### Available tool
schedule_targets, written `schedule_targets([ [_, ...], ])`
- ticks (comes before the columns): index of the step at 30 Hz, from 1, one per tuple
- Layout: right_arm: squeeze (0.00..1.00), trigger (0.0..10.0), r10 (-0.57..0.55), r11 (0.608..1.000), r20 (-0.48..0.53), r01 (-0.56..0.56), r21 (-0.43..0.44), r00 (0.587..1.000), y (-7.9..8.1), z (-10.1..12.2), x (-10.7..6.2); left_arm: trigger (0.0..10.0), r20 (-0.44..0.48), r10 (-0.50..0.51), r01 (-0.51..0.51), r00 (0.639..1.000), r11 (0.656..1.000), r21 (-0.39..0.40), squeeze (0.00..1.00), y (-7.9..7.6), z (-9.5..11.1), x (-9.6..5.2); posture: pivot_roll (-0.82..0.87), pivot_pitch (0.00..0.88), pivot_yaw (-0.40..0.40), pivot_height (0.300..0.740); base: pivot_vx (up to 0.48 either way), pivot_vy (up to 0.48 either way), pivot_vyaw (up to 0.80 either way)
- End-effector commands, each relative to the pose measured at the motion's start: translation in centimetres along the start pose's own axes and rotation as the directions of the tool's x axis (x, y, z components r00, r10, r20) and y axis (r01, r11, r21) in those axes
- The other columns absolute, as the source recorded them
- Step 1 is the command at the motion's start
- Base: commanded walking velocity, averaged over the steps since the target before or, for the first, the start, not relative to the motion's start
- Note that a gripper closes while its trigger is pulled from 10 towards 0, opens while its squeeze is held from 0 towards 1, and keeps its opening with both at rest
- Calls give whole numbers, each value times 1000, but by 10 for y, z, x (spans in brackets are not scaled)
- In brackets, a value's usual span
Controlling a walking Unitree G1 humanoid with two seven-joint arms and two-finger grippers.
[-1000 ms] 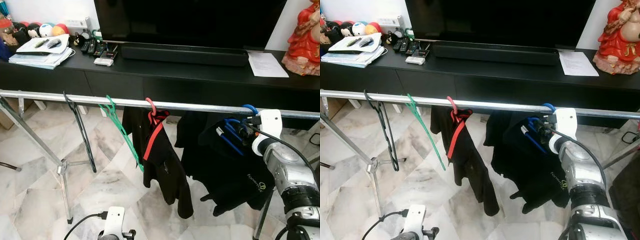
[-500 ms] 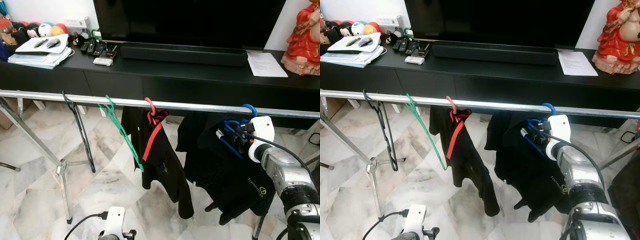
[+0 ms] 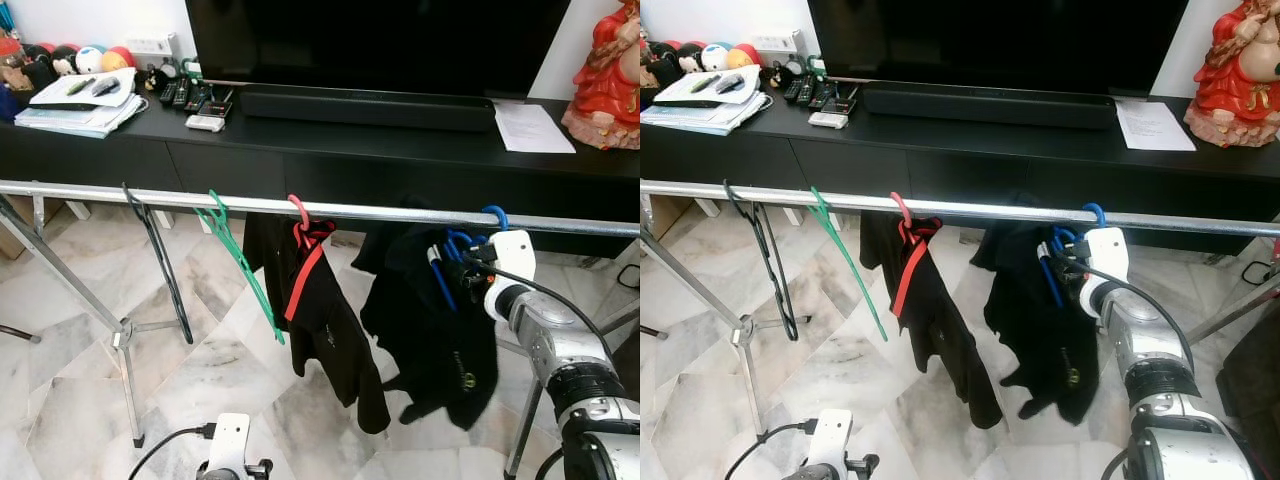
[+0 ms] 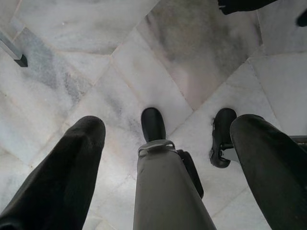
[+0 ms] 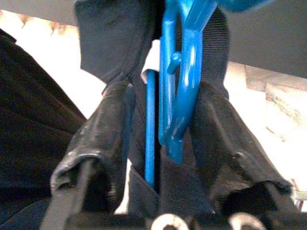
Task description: Hang hanger
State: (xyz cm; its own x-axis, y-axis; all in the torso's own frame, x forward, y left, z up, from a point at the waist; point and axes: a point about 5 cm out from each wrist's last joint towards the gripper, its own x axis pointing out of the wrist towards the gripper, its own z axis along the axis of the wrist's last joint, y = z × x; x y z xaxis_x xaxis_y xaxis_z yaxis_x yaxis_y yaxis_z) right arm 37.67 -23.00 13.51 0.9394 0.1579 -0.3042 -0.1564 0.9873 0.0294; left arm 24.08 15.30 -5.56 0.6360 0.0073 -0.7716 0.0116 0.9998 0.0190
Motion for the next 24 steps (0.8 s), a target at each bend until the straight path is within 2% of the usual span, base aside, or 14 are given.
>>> schedule_targets([
  [1,0,0,6,1000,-12,-5,17,1000,4,-4,2,10000,-36,1,-1,999,1000,-13,0,-1,-10,-1,57,193,-30,740,0,0,0],
  [18,0,0,-67,995,20,65,71,998,10,-11,6,10000,-31,9,-9,999,1000,-8,0,0,-10,-1,63,196,-30,740,0,0,0],
  [22,0,0,-64,995,37,60,83,997,12,-10,7,10000,-31,10,-11,999,1000,-7,0,0,-10,-1,63,196,-30,740,0,0,0],
  [24,0,0,-32,996,53,27,86,998,18,-9,9,10000,-30,11,-12,999,1000,-7,0,-1,-10,-1,63,195,-32,740,0,0,0],
])
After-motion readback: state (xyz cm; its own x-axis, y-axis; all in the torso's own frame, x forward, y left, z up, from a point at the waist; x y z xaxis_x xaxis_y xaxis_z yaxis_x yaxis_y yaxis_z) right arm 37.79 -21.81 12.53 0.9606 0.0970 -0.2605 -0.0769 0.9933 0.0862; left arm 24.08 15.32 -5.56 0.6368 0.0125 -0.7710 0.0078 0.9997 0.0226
